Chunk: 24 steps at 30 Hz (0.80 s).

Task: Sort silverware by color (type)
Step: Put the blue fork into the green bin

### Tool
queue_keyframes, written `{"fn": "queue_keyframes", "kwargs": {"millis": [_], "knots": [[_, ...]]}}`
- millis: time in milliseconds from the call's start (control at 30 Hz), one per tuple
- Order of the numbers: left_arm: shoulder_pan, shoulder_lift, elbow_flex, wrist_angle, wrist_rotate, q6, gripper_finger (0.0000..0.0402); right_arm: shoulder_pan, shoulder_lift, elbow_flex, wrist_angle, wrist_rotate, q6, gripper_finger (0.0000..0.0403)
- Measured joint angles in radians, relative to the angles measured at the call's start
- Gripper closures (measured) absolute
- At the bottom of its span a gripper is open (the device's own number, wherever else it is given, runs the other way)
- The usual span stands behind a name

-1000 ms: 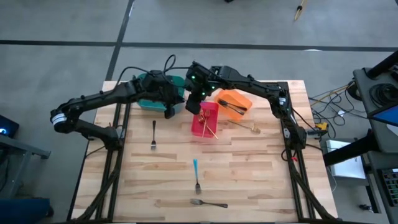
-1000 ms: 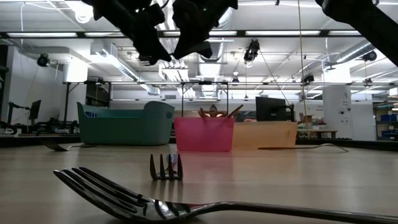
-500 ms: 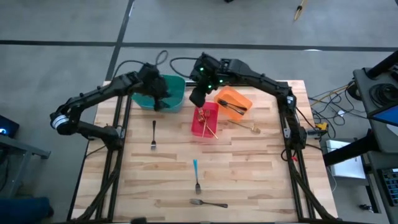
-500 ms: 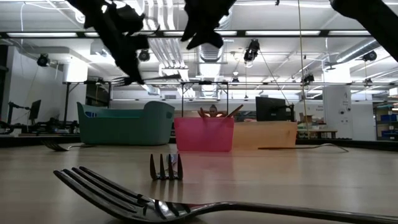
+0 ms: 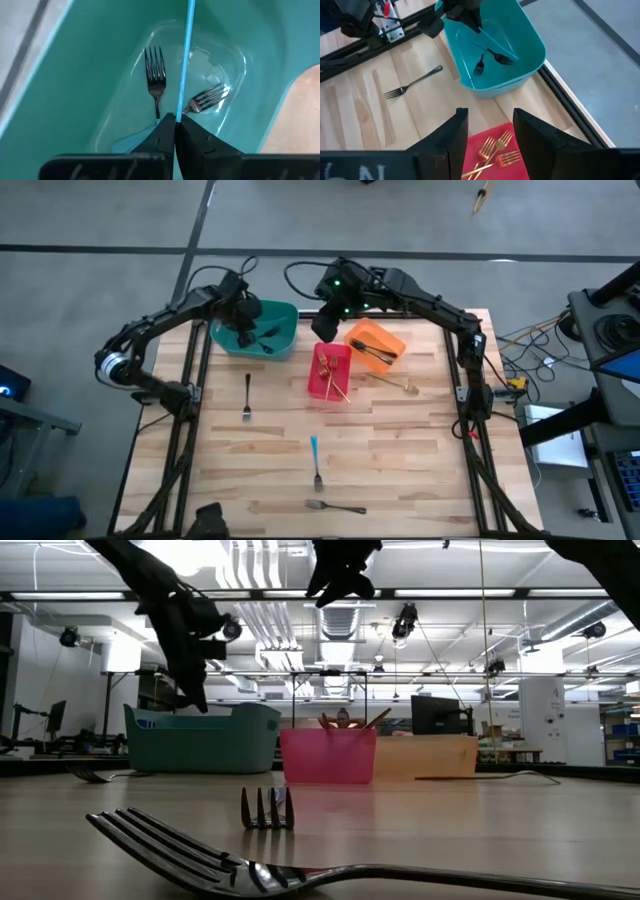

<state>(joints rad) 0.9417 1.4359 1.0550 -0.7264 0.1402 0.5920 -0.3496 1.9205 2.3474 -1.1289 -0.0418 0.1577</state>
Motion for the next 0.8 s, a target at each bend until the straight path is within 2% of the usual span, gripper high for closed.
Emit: {"fn": "queue_keyframes", "kwargs": {"millis": [333,800], "knots": [[0.0,0.128,0.073,-0.005,-0.001,0.043,0.0401,0.0,-0.001,0.0,0.004,0.046,0.002,0.0259],[0.0,0.217,0.076,-0.046,0.0,0.131,0.0401,-0.011,-0.001,0.0,0.006,0.071,-0.001,0.0264]]}}
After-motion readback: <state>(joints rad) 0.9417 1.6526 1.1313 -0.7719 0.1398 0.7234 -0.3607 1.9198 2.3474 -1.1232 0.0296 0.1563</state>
